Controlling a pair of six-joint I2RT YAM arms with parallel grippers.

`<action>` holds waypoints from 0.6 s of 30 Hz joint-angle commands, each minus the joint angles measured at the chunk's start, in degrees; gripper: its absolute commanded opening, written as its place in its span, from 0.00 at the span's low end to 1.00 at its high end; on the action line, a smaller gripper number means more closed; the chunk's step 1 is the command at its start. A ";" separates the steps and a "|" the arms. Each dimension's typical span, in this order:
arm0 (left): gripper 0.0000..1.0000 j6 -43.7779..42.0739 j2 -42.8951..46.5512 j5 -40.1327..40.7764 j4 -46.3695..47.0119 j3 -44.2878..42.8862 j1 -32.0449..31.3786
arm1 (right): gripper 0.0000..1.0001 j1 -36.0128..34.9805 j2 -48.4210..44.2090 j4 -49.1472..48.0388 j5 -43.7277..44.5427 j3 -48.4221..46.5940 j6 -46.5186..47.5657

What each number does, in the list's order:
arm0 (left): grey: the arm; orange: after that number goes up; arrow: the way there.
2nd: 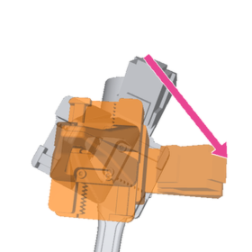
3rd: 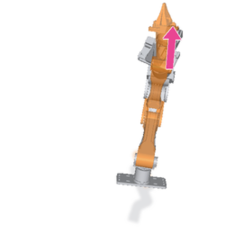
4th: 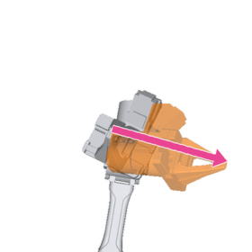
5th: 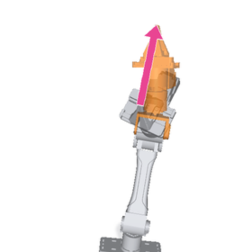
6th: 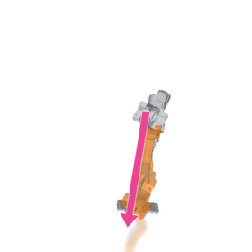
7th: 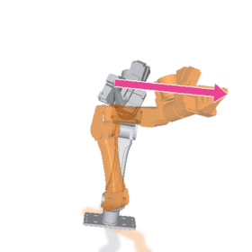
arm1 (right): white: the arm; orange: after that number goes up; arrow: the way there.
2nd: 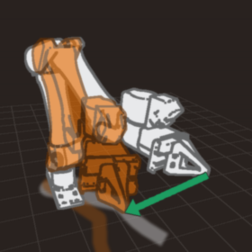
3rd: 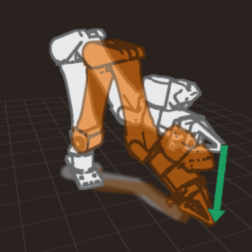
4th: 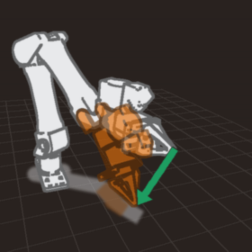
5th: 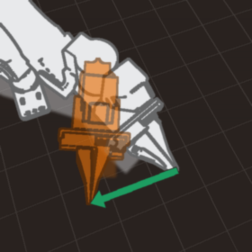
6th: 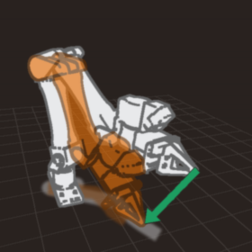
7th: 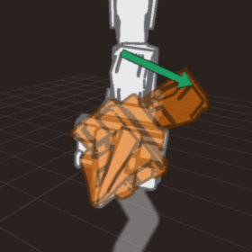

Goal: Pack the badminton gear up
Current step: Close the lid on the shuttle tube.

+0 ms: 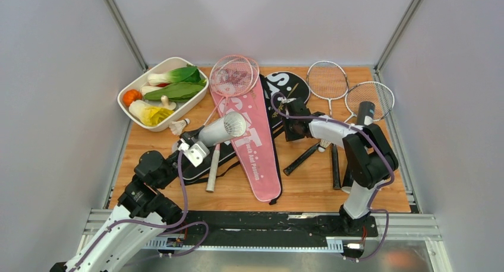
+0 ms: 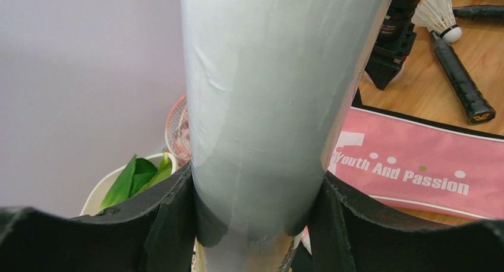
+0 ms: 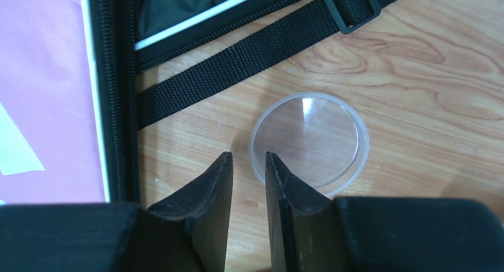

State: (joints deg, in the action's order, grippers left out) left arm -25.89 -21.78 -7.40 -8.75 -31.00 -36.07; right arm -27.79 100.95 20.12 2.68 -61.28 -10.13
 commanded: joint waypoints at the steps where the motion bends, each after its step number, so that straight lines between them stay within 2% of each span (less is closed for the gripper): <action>1: 0.00 0.31 0.21 -0.12 3.65 -0.39 -0.27 | 0.28 0.24 1.07 -1.41 -0.05 -1.17 0.91; 5: 0.00 0.39 -0.02 -0.20 3.89 -0.48 -0.23 | 0.22 0.26 0.86 -1.57 0.66 -0.55 0.90; 12: 0.00 0.61 -0.70 -0.07 3.33 -0.89 -0.22 | 0.00 0.28 0.03 -1.83 -0.31 0.19 1.20; 18: 0.00 2.68 -2.32 1.66 1.55 -2.57 -0.23 | 0.00 0.28 -5.58 -2.01 -3.23 -0.37 1.38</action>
State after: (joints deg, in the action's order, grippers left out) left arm -25.34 -23.18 -6.94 -8.84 -31.00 -36.07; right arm -27.66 101.51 19.94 2.20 -61.10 -9.28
